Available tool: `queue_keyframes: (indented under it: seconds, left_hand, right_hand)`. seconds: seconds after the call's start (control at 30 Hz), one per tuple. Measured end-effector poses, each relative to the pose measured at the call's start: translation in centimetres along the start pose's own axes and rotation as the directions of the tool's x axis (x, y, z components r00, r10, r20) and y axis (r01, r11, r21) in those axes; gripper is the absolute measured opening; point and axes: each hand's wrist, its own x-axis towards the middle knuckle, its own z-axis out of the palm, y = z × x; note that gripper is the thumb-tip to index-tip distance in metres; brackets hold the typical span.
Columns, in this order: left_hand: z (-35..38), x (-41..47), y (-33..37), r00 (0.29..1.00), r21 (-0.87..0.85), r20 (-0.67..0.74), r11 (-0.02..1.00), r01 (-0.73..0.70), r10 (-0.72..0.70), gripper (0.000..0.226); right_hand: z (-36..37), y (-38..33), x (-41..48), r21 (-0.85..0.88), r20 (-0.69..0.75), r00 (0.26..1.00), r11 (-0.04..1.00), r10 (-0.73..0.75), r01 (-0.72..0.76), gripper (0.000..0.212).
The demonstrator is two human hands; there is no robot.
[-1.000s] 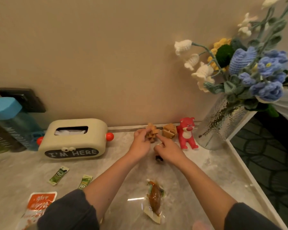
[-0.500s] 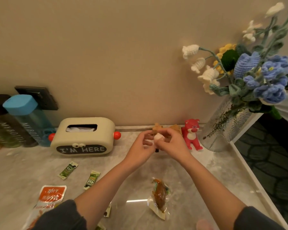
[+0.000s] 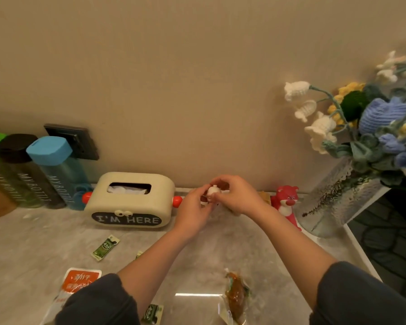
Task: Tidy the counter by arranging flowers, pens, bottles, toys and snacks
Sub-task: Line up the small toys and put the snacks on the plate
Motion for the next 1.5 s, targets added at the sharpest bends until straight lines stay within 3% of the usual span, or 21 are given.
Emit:
queue_keyframes:
  seconds: [0.3,0.6,1.07,1.27,1.5]
  left_hand:
    - [1.9,1.5,-2.1,0.997,0.044,0.038,0.997,0.061,-0.063,0.047]
    - [2.4,1.5,-2.4,0.998,0.154,0.02,0.987,0.048,-0.051,0.057]
    - [2.3,1.1,-2.0,0.987,0.054,-0.013,0.985,0.161,-0.161,0.065]
    - [1.9,-1.3,-0.6,0.978,-0.02,-0.066,0.98,0.198,-0.199,0.074]
    - [1.1,-7.6,2.3,0.979,-0.126,-0.053,0.974,0.187,-0.195,0.073]
  right_hand:
    - [0.3,1.8,1.9,-0.33,0.002,0.998,0.942,-0.066,0.063,0.027]
    - [0.4,2.6,2.1,-0.361,0.006,0.999,0.932,-0.032,0.032,0.031]
    - [0.0,2.6,0.9,-0.267,-0.089,0.996,0.964,-0.018,-0.006,0.058]
    - [0.1,1.9,-2.4,-0.124,-0.273,0.962,0.992,-0.023,-0.011,0.046]
    - [-0.1,1.4,-10.6,0.05,-0.365,0.93,0.999,0.032,-0.015,0.032]
